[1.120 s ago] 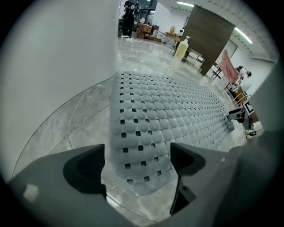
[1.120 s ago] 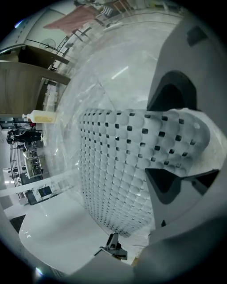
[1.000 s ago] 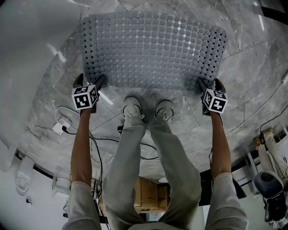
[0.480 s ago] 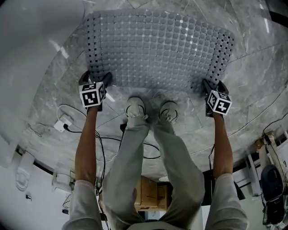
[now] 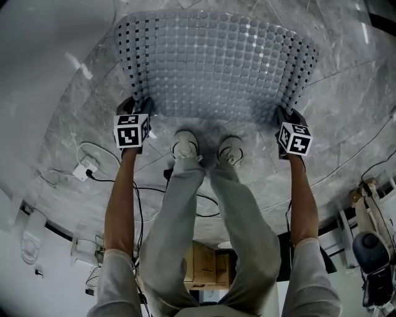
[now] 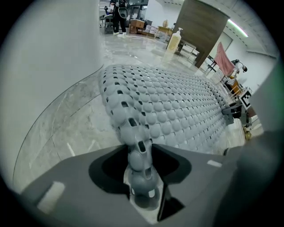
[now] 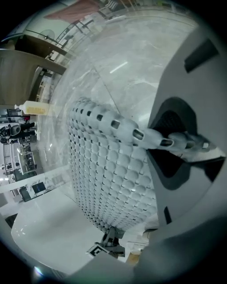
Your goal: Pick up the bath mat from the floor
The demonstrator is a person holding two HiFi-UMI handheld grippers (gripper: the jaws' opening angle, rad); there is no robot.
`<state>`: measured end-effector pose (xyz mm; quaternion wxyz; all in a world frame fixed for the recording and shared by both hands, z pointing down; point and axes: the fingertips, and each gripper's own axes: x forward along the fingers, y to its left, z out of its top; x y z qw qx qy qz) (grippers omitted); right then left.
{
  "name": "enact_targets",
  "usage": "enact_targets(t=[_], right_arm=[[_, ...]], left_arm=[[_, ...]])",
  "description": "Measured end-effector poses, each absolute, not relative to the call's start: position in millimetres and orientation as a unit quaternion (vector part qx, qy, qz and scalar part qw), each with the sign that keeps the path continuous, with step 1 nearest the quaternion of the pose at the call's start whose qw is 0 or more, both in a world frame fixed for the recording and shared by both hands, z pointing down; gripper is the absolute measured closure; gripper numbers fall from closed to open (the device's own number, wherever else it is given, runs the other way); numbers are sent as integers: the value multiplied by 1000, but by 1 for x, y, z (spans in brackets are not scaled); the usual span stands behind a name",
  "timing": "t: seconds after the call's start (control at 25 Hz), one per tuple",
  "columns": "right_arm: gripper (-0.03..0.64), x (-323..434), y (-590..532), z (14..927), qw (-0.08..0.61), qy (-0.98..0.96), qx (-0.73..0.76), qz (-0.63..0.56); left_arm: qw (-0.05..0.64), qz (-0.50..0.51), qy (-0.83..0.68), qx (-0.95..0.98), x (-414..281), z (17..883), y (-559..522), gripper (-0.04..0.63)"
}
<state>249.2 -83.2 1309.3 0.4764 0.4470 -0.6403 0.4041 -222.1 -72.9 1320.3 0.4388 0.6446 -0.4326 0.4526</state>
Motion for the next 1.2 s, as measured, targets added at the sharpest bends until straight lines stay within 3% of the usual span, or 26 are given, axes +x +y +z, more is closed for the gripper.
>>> enact_targets(t=[0.16,0.24,0.68,1.2], right_arm=[[537,246,-84,1307,456,-646,443,424],[549,244,-84,1307,447,-645,443,434],[560,232,-86,1272,422,-661,438,440],[565,176,-107,1146,388,-699,421,429]], left_arm=[[436,454,-403,664,-207,1317,-71,512],[439,449,-400,668,-204,1316,-71,534],[465,411,-401,674,-196,1284,-73,541],[477,370,-373,704,-152,1161,-101,543]])
